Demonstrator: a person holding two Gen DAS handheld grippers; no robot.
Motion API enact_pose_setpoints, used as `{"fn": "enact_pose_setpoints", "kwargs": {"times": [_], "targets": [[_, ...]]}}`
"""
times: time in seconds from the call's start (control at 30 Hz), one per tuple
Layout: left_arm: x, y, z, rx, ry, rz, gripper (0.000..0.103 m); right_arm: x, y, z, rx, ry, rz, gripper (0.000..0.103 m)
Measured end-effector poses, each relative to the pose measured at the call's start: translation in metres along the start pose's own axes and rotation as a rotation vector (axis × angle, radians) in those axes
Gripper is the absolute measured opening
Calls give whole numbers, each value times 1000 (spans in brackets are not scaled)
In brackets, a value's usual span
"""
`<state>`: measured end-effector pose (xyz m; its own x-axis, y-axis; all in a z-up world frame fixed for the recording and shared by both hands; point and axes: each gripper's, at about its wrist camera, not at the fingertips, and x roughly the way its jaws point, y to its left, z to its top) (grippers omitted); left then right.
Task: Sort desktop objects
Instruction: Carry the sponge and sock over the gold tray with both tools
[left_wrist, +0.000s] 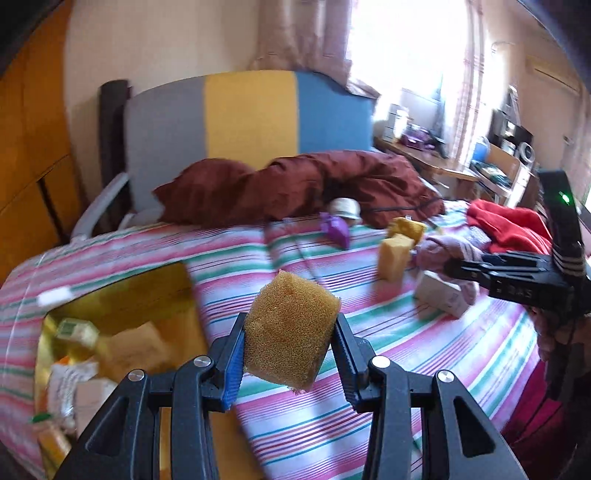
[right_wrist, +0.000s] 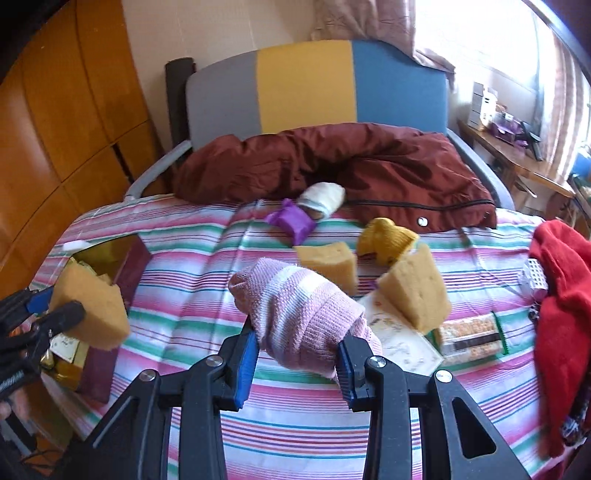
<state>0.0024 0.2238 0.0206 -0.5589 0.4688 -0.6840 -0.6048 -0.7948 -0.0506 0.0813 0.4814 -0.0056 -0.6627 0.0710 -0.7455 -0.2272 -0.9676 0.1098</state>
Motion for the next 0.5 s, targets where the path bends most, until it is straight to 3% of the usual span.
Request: {"fn": "enact_pose_setpoints", "kwargs": {"times": [0.2,0.5], "targets": [[-20,48,-14,-70,-18,100,43,2,37,-2,-46,17,51,38],[-48,99,-32,-156,-50,196,44,0,120,-1,-110,10,206,38]]}}
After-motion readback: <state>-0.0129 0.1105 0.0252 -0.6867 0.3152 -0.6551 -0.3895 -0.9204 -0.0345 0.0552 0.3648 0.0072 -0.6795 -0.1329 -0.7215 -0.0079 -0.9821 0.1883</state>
